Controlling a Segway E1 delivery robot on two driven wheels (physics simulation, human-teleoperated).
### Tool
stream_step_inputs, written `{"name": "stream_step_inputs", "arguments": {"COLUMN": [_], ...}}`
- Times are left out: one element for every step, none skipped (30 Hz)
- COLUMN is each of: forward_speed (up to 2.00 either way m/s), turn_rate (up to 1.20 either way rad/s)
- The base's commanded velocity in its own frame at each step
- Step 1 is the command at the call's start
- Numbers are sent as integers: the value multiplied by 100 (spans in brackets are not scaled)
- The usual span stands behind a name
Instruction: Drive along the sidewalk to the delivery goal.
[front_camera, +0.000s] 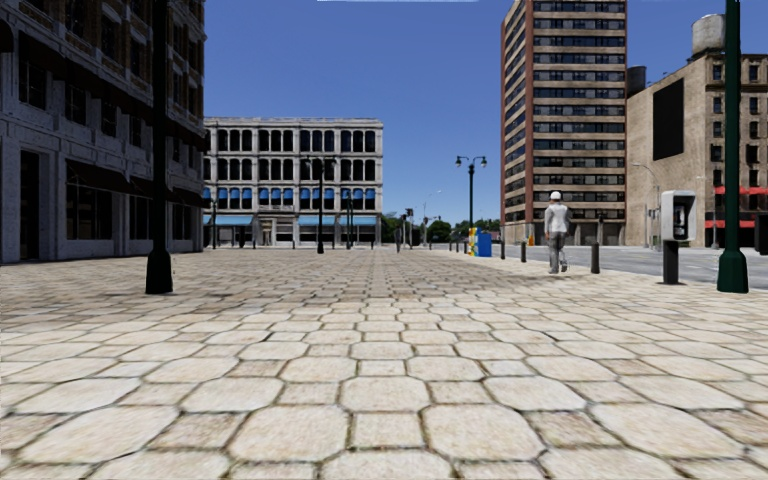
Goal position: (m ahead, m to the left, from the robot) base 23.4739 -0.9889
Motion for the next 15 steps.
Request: {"name": "stream_step_inputs", "arguments": {"forward_speed": [200,200,200,200,200,200,200,200,200,200,200,200,200,200,200], "turn_rate": [-25,-25,-25,-25,-25,-25,-25,-25,-25,-25,-25,-25,-25,-14,0]}}
